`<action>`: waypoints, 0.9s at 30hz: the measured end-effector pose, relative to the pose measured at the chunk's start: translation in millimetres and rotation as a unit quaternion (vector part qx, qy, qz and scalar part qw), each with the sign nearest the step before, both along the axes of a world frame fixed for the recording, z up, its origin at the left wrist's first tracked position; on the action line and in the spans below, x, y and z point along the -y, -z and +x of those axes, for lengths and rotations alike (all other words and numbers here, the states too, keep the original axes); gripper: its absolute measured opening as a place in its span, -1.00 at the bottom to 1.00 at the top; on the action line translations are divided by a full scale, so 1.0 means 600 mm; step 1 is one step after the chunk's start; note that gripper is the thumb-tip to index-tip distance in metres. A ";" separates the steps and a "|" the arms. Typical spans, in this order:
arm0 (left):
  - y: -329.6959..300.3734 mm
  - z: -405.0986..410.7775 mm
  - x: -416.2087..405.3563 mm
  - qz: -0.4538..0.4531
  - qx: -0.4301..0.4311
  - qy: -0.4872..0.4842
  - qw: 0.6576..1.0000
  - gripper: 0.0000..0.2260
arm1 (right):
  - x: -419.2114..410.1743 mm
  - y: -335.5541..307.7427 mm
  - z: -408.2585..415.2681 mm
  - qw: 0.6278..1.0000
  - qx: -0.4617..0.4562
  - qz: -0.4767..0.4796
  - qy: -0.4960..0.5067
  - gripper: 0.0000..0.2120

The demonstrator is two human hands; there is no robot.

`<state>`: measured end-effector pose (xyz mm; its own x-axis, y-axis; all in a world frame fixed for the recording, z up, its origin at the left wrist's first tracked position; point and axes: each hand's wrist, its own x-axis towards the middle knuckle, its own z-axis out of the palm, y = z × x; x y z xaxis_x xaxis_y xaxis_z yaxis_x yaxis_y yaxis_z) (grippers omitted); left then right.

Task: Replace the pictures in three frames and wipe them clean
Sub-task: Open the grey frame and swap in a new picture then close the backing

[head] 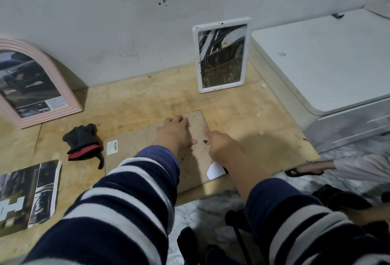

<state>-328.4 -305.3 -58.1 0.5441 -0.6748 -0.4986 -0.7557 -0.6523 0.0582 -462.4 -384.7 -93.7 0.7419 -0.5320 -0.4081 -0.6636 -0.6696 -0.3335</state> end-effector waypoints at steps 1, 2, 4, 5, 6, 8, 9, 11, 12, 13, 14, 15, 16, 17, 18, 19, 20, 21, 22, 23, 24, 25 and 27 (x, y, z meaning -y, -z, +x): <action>0.001 0.001 -0.001 -0.001 -0.001 0.002 1.000 -0.24 | 0.002 -0.004 0.003 1.000 -0.004 -0.009 0.002 -0.36; 0.001 0.004 -0.002 -0.002 -0.005 0.004 1.000 -0.25 | 0.003 -0.010 0.008 1.000 -0.004 -0.028 0.003 -0.40; 0.001 0.013 -0.007 -0.009 -0.012 0.008 1.000 -0.30 | 0.007 -0.022 0.021 0.997 0.000 -0.083 0.001 -0.52; 0.001 0.016 -0.009 -0.014 -0.016 0.009 1.000 -0.32 | 0.009 -0.025 0.026 0.994 0.002 -0.108 0.000 -0.55; 0.000 0.020 -0.011 -0.025 -0.013 0.002 1.000 -0.35 | 0.009 -0.027 0.032 0.992 0.011 -0.128 -0.001 -0.54; -0.003 0.029 -0.026 -0.046 0.017 -0.035 0.998 -0.43 | 0.005 -0.030 0.054 0.989 0.047 -0.140 -0.019 -0.47; -0.004 0.031 -0.033 -0.049 0.035 -0.056 0.997 -0.46 | 0.003 -0.032 0.064 0.990 0.061 -0.127 -0.030 -0.42; -0.005 0.037 -0.049 -0.033 0.063 -0.086 0.994 -0.51 | -0.005 -0.039 0.087 0.993 0.064 -0.087 -0.053 -0.35; -0.004 0.039 -0.055 -0.020 0.071 -0.085 0.994 -0.51 | -0.008 -0.042 0.098 0.994 0.053 -0.070 -0.062 -0.33; -0.003 0.038 -0.059 -0.009 0.074 -0.074 0.994 -0.49 | -0.008 -0.044 0.104 0.995 0.038 -0.060 -0.069 -0.33; -0.001 0.040 -0.063 -0.001 0.075 -0.062 0.995 -0.45 | -0.007 -0.045 0.111 0.995 0.019 -0.056 -0.078 -0.34; -0.001 0.041 -0.065 0.004 0.073 -0.053 0.996 -0.41 | -0.005 -0.045 0.117 0.994 -0.004 -0.059 -0.089 -0.34; -0.001 0.042 -0.067 0.009 0.071 -0.048 0.996 -0.37 | -0.003 -0.046 0.123 0.992 -0.029 -0.065 -0.101 -0.32; -0.003 0.043 -0.067 0.015 0.069 -0.046 0.996 -0.34 | 0.000 -0.047 0.128 0.990 -0.053 -0.072 -0.113 -0.30; -0.004 0.043 -0.067 0.022 0.067 -0.044 0.997 -0.32 | 0.003 -0.048 0.133 0.987 -0.073 -0.077 -0.124 -0.27; -0.006 0.043 -0.066 0.030 0.066 -0.042 0.997 -0.30 | 0.006 -0.049 0.136 0.984 -0.087 -0.082 -0.135 -0.24; -0.008 0.044 -0.066 0.038 0.065 -0.038 0.996 -0.29 | 0.008 -0.051 0.139 0.981 -0.095 -0.087 -0.143 -0.22; -0.009 0.045 -0.066 0.044 0.064 -0.032 0.996 -0.28 | 0.010 -0.051 0.140 0.980 -0.098 -0.092 -0.148 -0.20; -0.009 0.046 -0.066 0.048 0.064 -0.026 0.996 -0.28 | 0.012 -0.051 0.141 0.979 -0.097 -0.097 -0.152 -0.18; -0.009 0.047 -0.068 0.050 0.064 -0.020 0.997 -0.27 | 0.013 -0.052 0.141 0.978 -0.096 -0.102 -0.156 -0.17; -0.009 0.047 -0.069 0.050 0.063 -0.016 0.997 -0.26 | 0.014 -0.054 0.140 0.977 -0.098 -0.106 -0.159 -0.16; -0.009 0.047 -0.069 0.051 0.061 -0.013 0.997 -0.25 | 0.015 -0.055 0.139 0.975 -0.103 -0.109 -0.163 -0.16; -0.010 0.046 -0.070 0.059 0.058 -0.012 0.997 -0.24 | 0.013 -0.059 0.138 0.972 -0.118 -0.114 -0.170 -0.16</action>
